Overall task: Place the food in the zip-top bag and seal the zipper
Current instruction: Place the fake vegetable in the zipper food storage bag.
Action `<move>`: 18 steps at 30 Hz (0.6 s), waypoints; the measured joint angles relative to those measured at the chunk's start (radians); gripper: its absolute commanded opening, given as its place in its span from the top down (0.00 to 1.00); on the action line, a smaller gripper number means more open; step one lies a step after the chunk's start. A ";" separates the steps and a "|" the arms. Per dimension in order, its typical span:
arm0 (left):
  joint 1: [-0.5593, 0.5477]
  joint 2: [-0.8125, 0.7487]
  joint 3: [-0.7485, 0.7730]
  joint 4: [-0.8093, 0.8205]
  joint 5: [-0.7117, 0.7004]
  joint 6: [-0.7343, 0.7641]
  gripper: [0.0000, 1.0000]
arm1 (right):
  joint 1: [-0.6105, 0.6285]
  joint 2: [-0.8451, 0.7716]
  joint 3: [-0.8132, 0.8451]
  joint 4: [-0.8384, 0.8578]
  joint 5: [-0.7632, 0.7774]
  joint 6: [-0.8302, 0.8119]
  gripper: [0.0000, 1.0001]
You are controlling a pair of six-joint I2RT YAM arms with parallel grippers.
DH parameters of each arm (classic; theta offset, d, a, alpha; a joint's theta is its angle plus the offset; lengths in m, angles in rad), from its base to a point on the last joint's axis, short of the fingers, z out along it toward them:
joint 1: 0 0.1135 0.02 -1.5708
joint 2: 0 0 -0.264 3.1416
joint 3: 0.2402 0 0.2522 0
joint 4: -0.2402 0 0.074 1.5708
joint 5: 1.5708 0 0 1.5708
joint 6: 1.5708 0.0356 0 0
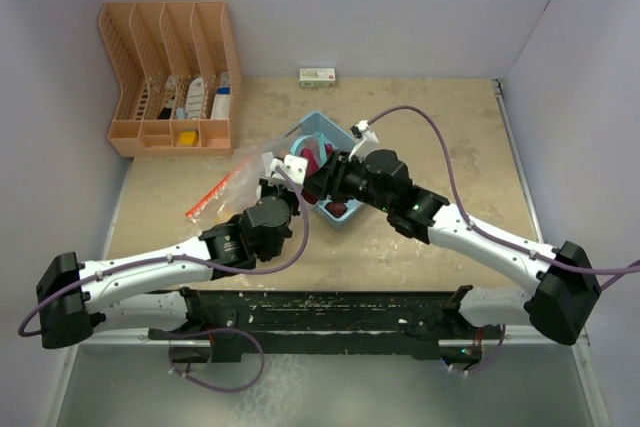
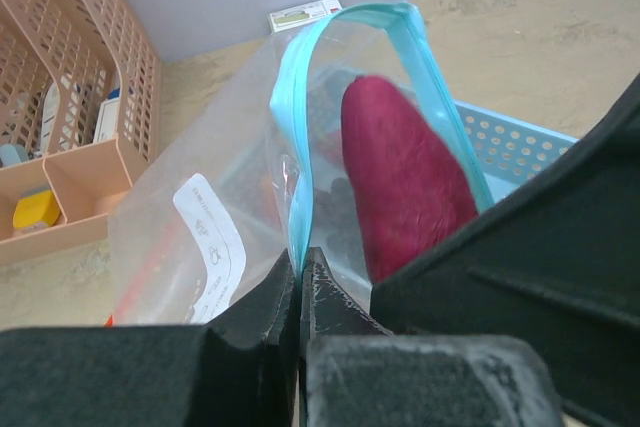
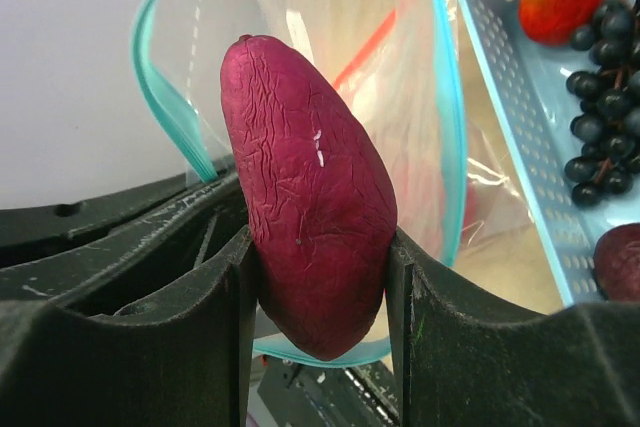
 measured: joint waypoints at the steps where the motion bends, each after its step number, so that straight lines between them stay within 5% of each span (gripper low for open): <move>1: 0.003 0.000 0.000 0.003 0.002 0.001 1.00 | 0.004 0.008 -0.005 0.002 -0.005 0.006 0.90; 14: 0.027 -0.015 0.000 0.000 -0.002 0.005 1.00 | 0.012 0.115 0.132 -0.057 -0.004 -0.024 0.14; 18: 0.031 -0.035 0.000 0.004 -0.012 0.001 1.00 | 0.011 0.116 0.177 -0.119 0.007 -0.063 0.07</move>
